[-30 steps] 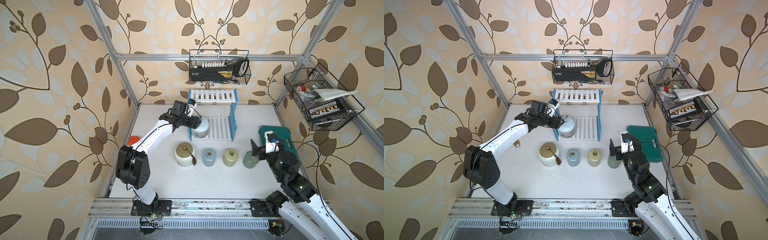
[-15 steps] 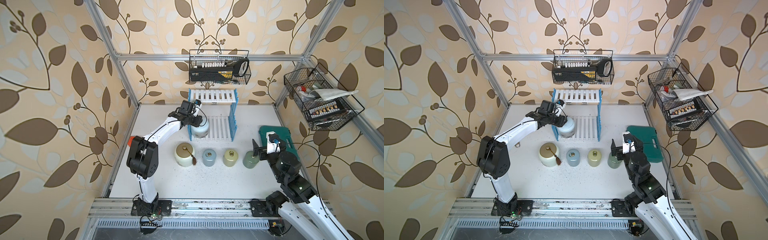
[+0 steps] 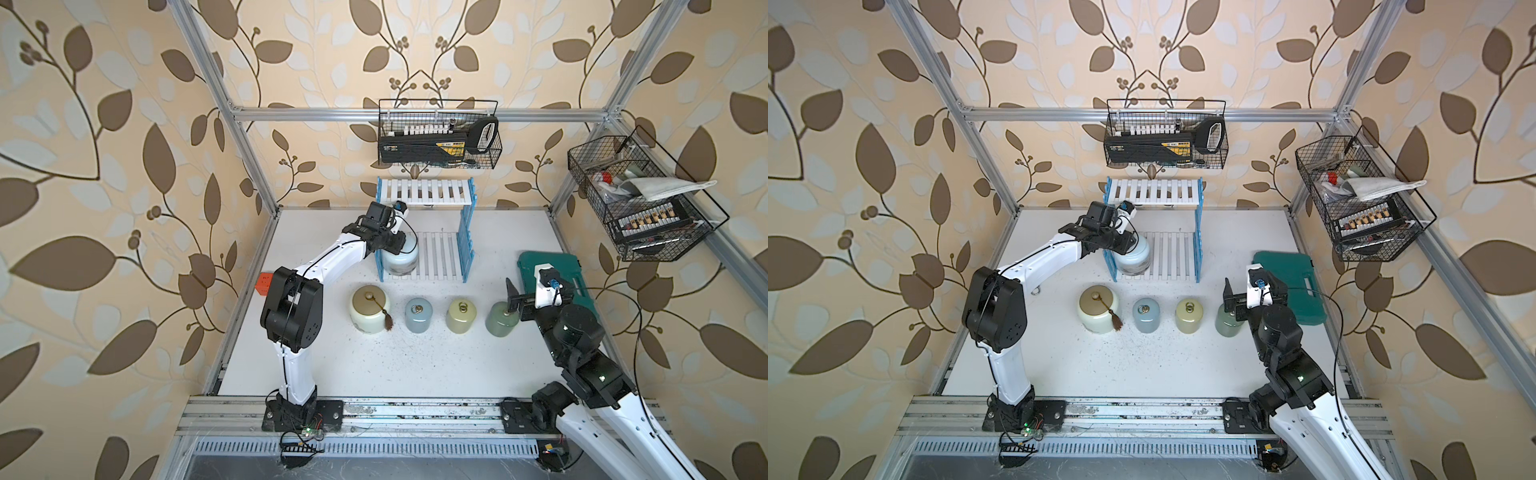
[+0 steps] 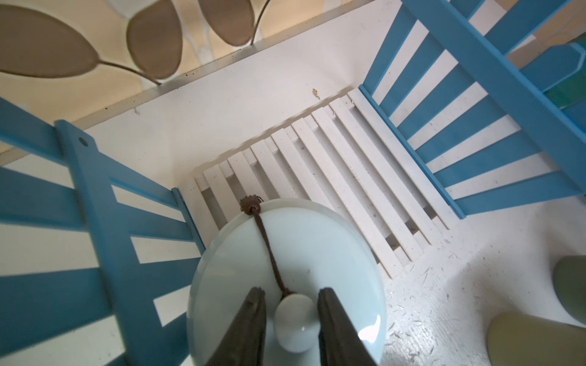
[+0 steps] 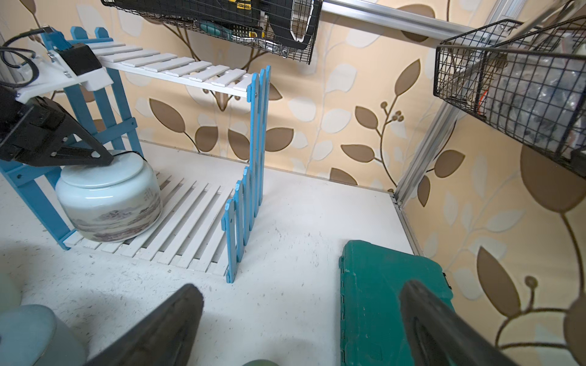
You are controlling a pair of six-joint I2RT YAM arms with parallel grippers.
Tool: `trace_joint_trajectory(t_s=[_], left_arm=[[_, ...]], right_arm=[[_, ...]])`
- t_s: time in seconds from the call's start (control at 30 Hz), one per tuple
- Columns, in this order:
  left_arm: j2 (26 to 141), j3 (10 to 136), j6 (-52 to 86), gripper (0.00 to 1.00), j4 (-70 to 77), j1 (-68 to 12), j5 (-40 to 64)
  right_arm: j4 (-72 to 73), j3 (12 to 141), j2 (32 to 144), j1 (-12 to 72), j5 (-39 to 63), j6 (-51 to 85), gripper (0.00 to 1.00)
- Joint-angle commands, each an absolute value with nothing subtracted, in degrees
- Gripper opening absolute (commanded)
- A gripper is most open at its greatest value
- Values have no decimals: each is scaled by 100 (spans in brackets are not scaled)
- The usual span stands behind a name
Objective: Remove the tea canisters from the shelf
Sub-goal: Pick up the tea canister from the shelf.
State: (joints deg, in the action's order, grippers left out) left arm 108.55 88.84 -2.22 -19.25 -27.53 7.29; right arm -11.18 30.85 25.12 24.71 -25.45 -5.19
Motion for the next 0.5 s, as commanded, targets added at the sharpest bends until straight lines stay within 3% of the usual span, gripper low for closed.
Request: trace_joint_trajectory(t_s=[0.0,0.17,0.33,0.47], left_arm=[[10960,9011,-311,28,-1868,-2815,515],[11002,8934,-383,21,-1755,-2819,469],[10909,8852,-400,0,-1747,-2826,533],[10728,8983,-513,0,-1866,-2825,444]], right_arm=[[-1066,3006,2487,2445,-2552,-492,99],[-989,3000,2435,2449,-2468,-505,99],[-999,2962,2366,2442,-2526,-510,99],[-1058,2983,2408,2442,-2604,-510,99]])
